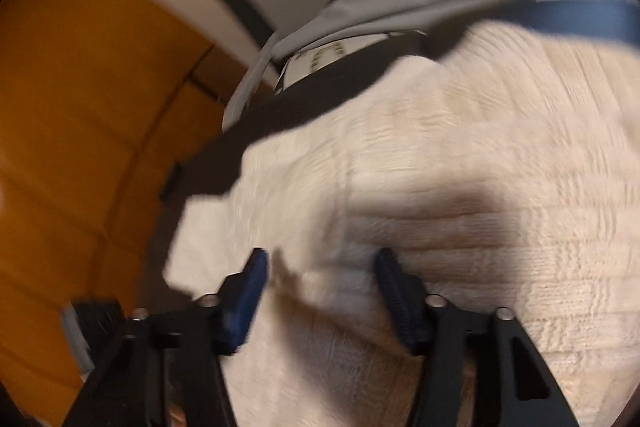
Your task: Fold clothes
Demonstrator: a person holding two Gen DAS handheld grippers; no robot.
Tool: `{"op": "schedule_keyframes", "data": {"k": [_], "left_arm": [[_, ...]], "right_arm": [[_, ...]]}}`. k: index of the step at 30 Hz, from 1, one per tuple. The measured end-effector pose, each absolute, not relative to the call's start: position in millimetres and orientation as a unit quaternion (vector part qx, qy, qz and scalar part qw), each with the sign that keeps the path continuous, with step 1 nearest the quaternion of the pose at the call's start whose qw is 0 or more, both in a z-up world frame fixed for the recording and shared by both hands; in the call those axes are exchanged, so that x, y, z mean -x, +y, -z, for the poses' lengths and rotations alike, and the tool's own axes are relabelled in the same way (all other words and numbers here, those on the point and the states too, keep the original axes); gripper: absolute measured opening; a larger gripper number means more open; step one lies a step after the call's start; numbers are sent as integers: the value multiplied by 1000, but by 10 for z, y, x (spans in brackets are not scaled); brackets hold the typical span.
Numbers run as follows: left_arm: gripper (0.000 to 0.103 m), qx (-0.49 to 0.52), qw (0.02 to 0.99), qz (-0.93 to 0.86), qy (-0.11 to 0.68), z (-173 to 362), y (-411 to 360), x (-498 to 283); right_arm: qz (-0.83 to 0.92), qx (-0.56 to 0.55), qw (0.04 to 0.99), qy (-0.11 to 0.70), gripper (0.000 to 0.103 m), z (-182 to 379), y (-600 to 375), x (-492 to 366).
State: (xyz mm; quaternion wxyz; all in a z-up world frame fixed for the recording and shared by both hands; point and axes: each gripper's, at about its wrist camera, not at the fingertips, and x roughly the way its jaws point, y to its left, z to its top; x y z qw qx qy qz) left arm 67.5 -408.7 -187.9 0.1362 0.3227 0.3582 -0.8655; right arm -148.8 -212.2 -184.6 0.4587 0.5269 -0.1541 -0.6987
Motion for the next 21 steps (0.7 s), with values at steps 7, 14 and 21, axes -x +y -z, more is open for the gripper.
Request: {"op": "schedule_keyframes", "data": {"k": [7, 14, 21], "left_arm": [[21, -326, 153, 869, 338, 1878, -4107, -735], [21, -312, 135, 870, 357, 1930, -4128, -731], [21, -307, 138, 863, 376, 1918, -4190, -739]], "right_arm": [[691, -544, 442, -175, 22, 1886, -2298, 1509], [699, -547, 425, -178, 8, 1902, -2466, 1534], [751, -474, 446, -108, 8, 1264, -2435, 1485]]}}
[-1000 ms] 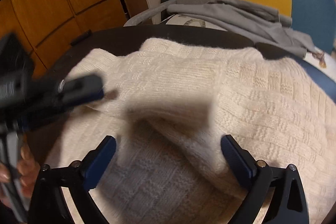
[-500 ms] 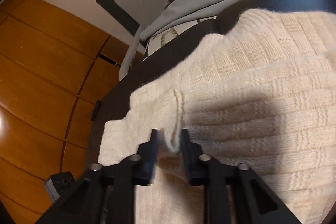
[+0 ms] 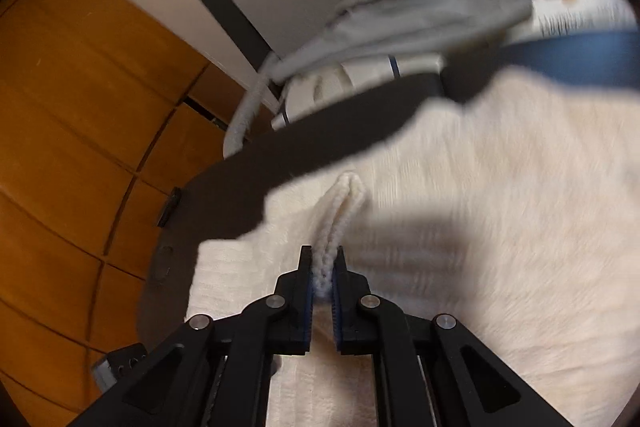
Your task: Fold clothes
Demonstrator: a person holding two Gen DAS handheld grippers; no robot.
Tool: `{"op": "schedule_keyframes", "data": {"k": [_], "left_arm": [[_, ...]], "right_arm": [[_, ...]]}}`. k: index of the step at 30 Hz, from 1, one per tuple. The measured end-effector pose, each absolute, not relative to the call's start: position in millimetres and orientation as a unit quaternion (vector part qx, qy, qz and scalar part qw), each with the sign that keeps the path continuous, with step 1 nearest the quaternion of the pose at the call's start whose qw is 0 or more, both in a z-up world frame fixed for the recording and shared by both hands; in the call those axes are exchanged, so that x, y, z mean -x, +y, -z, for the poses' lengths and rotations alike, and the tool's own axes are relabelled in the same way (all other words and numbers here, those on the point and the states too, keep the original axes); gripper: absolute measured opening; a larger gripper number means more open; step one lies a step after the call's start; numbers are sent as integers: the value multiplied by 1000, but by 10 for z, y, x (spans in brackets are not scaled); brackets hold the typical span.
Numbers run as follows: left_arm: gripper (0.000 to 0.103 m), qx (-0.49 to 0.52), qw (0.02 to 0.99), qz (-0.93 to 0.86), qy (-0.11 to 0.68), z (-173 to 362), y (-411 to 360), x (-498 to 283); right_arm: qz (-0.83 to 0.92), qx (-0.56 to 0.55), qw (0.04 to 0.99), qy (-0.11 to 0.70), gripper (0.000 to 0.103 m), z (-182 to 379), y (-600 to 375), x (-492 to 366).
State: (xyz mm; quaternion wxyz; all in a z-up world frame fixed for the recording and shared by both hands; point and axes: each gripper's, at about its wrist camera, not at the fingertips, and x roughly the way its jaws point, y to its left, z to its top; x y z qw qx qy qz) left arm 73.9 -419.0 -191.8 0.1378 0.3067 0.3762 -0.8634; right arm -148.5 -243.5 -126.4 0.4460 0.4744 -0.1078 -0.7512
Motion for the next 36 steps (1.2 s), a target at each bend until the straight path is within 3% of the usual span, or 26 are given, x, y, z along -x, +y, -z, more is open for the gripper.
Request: {"op": "schedule_keyframes", "data": {"k": [12, 22, 36], "left_arm": [[21, -309, 166, 858, 374, 1907, -4259, -706], [21, -309, 168, 863, 361, 1887, -4190, -728], [24, -309, 157, 861, 371, 1869, -4155, -722]], "right_arm": [[813, -412, 392, -124, 8, 800, -1413, 1840], [828, -438, 313, -155, 8, 1186, -458, 1999], [817, -472, 284, -172, 8, 1644, -45, 2042]]}}
